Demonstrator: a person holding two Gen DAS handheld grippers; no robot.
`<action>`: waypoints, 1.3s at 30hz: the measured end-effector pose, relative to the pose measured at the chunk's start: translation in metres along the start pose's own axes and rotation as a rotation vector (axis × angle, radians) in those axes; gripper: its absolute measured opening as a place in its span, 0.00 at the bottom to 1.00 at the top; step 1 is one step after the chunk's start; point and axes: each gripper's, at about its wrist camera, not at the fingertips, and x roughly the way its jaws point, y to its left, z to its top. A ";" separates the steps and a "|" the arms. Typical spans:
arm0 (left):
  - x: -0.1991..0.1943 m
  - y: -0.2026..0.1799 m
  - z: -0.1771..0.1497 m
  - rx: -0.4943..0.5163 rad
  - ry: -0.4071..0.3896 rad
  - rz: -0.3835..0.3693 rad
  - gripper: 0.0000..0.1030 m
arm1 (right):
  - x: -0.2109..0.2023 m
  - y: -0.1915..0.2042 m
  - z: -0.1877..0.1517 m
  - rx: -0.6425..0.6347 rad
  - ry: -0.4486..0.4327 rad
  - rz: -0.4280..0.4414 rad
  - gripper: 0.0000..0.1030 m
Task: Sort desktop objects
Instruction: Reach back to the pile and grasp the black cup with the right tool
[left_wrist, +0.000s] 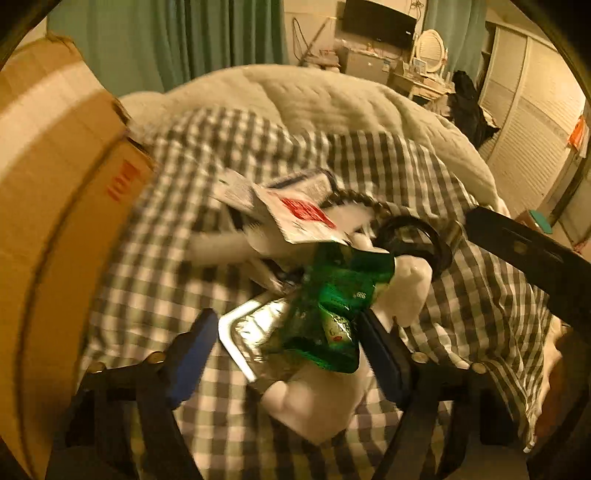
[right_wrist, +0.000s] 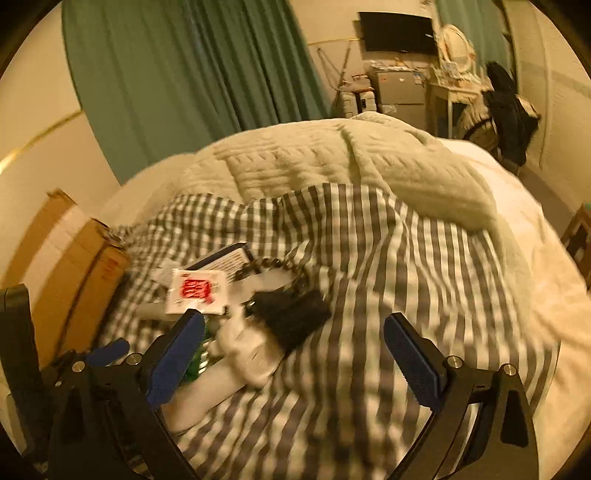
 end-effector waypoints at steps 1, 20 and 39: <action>0.001 0.000 0.000 -0.002 -0.001 -0.015 0.71 | 0.006 0.001 0.001 -0.017 0.011 -0.005 0.95; -0.018 0.015 -0.003 -0.063 -0.069 -0.156 0.23 | 0.029 -0.001 -0.004 -0.022 0.059 -0.031 0.51; -0.007 0.014 -0.007 -0.037 0.023 -0.155 0.79 | -0.018 -0.006 -0.015 0.005 0.018 -0.015 0.47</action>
